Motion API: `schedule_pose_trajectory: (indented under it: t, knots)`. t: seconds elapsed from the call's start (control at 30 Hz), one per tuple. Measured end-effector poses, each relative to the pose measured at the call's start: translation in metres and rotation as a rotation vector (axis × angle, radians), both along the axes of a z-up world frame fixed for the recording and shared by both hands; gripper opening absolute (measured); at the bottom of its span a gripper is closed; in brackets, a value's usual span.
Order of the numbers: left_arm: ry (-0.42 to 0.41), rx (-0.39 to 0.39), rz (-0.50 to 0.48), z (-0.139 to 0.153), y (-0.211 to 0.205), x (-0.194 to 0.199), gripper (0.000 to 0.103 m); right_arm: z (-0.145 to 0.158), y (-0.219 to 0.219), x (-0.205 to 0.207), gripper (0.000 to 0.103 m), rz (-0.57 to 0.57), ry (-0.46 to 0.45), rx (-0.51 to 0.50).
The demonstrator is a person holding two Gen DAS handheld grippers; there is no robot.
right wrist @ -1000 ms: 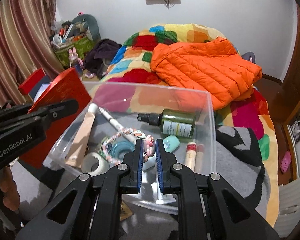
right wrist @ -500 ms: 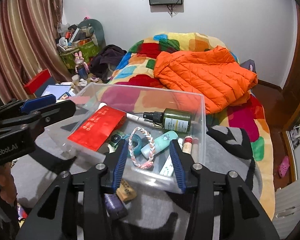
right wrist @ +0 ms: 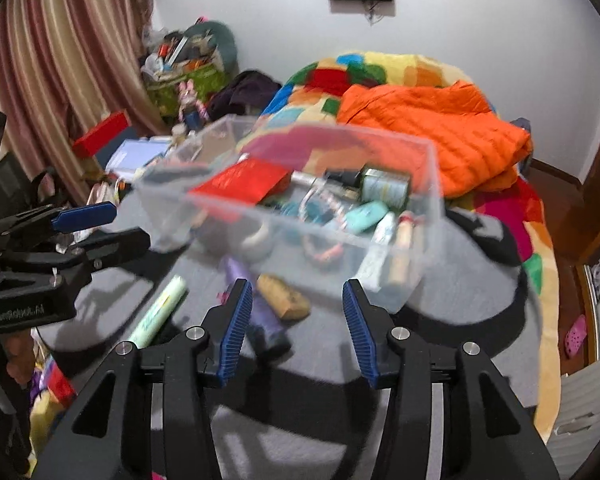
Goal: Organize objects
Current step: 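Grasp the green-white tube with left while right grasps the purple bottle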
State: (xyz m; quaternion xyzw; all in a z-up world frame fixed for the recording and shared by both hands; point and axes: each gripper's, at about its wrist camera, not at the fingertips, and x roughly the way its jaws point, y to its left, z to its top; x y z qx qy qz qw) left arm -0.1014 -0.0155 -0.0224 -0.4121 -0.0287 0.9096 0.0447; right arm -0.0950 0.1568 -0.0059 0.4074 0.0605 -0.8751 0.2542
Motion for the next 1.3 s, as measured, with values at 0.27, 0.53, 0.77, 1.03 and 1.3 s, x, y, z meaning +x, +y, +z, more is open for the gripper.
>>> schedule_pose_trajectory:
  t: [0.27,0.53,0.77,1.03,1.3]
  knots:
    - [-0.107,0.046,-0.005,-0.042,0.005,0.009,0.069,-0.031,-0.018,-0.001,0.043,0.030,-0.084,0.007]
    - [-0.078,0.024,-0.018,-0.054,0.019,0.019,0.058,-0.041,-0.016,-0.003,0.034,0.017,-0.107,-0.011]
    - [-0.048,-0.031,-0.003,-0.055,0.020,0.026,0.026,-0.033,-0.016,0.013,0.026,0.048,-0.056,0.003]
    - [-0.053,0.016,0.026,-0.049,0.006,0.031,0.015,-0.018,-0.008,0.032,0.023,0.053,-0.019,-0.026]
    - [0.002,0.046,0.040,-0.024,-0.001,0.035,0.015,0.005,0.008,0.045,0.023,0.024,0.032,-0.061]
